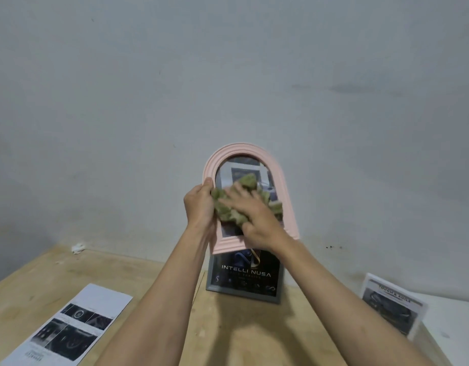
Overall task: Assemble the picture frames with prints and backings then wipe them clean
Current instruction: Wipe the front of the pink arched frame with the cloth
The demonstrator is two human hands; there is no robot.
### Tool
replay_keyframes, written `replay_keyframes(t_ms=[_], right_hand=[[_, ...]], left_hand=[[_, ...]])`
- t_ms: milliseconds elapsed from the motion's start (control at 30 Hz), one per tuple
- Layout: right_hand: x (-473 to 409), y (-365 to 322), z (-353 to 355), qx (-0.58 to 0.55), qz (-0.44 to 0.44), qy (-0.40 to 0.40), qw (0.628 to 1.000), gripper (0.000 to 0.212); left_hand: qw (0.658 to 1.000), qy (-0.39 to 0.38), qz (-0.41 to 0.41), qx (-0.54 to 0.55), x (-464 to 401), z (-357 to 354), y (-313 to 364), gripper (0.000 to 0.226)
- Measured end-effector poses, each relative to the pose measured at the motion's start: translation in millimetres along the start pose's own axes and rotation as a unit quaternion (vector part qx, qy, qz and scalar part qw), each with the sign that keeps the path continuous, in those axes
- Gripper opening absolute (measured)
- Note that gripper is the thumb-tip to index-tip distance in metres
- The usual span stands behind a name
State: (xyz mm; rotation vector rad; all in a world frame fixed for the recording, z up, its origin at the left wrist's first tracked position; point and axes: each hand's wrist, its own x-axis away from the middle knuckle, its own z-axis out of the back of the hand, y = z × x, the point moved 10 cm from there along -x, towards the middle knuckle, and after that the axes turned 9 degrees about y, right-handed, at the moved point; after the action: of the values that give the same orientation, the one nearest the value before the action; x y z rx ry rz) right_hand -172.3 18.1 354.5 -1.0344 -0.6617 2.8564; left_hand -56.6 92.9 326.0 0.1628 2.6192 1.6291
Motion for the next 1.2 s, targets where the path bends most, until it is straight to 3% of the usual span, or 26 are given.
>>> replay_keyframes(t_ms=[100, 167, 233, 300, 333, 400, 467, 533, 600, 700, 767, 1000, 1200], right_hand=[[30, 14, -16, -0.099, -0.115, -0.123, 0.981, 0.059], [31, 8, -6, -0.179, -0.143, -0.134, 0.964, 0.043], [11, 9, 23, -0.245, -0.166, -0.043, 0.954, 0.044], [-13, 19, 69, -0.264, -0.160, 0.116, 0.944, 0.048], [-22, 22, 90, -0.215, -0.138, 0.186, 0.949, 0.047], [-34, 18, 119, 0.057, -0.071, 0.269, 0.959, 0.056], [-35, 14, 121, 0.307, -0.027, 0.291, 0.906, 0.054], [-26, 13, 111, 0.354, -0.002, 0.296, 0.887, 0.033], [-16, 20, 95, 0.327, -0.018, 0.279, 0.903, 0.029], [-14, 34, 63, 0.309, -0.101, 0.180, 0.928, 0.076], [-21, 25, 48, 0.301, -0.090, 0.146, 0.938, 0.089], [-1, -36, 1, 0.179, 0.113, 0.059, 0.975, 0.057], [43, -40, -21, 0.113, 0.235, -0.023, 0.965, 0.048]], left_hand=[[0.998, 0.042, 0.010, -0.038, -5, 23, -10, 0.030], [0.997, 0.059, 0.014, -0.046, -5, 30, -12, 0.035], [0.997, 0.049, 0.017, -0.061, -3, 28, -12, 0.036], [0.997, 0.018, 0.023, -0.066, 2, 18, -12, 0.024], [0.998, 0.002, 0.025, -0.064, 7, 12, -12, 0.018], [0.998, -0.015, 0.023, -0.056, 17, 3, -11, 0.016], [0.999, -0.022, 0.007, -0.049, 21, -4, -10, 0.023], [0.997, -0.030, -0.024, -0.070, 25, -9, -5, 0.031], [0.995, -0.031, -0.043, -0.086, 25, -9, 0, 0.037], [0.992, -0.048, -0.062, -0.097, 27, -13, 6, 0.039], [0.992, -0.058, -0.066, -0.093, 30, -15, 11, 0.034], [0.998, -0.059, 0.021, -0.010, 6, -5, 9, 0.024], [0.998, -0.017, -0.004, -0.064, 3, 11, 26, 0.030]])
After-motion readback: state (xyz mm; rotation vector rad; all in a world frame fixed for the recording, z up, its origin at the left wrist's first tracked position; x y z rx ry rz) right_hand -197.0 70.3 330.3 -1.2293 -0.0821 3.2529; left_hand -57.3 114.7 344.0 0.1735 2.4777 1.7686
